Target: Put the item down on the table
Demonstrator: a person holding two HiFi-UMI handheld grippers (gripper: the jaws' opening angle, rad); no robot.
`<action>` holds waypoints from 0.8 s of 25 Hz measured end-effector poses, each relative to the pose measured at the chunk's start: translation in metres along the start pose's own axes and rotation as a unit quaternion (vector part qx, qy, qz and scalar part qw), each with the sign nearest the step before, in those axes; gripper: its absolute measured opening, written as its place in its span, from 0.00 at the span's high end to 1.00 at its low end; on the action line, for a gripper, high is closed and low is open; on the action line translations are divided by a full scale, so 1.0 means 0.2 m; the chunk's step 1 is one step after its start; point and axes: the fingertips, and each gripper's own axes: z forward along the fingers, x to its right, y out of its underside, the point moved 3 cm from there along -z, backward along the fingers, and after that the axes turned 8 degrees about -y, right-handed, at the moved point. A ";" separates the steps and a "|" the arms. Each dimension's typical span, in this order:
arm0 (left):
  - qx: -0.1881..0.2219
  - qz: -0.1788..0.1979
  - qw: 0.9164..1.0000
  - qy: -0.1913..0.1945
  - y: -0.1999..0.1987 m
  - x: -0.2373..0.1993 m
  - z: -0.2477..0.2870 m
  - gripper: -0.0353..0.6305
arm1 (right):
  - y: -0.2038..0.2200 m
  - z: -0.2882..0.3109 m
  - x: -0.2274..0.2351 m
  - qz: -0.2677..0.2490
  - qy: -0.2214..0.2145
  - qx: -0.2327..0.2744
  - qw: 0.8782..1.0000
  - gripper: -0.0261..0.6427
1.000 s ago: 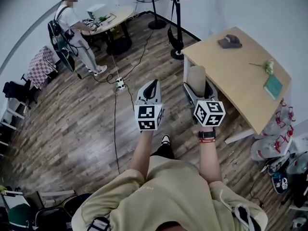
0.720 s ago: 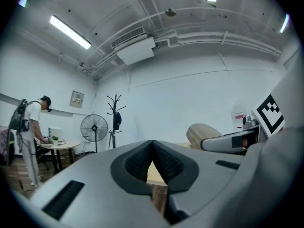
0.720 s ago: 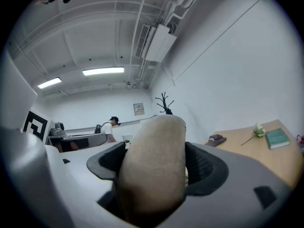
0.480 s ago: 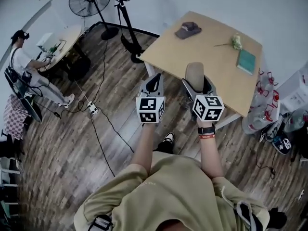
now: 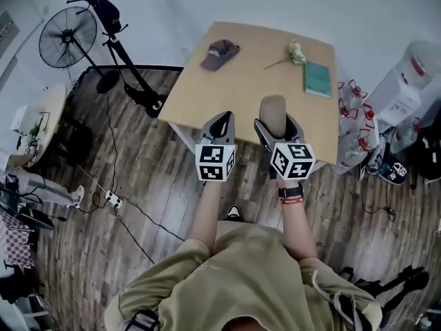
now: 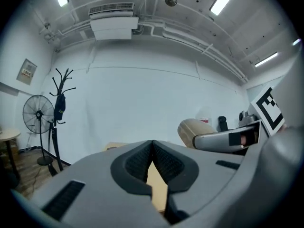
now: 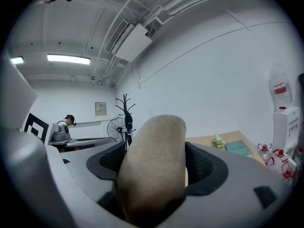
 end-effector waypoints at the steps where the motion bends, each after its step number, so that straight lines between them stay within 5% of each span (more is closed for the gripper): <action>1: -0.001 0.000 1.000 0.011 0.01 0.00 0.06 0.91 | 0.00 0.03 0.04 0.001 0.008 0.001 1.000 0.36; 20: -0.031 -0.018 0.992 0.118 0.18 -0.07 0.85 0.91 | 0.10 0.52 0.53 0.025 0.111 -0.014 0.993 0.36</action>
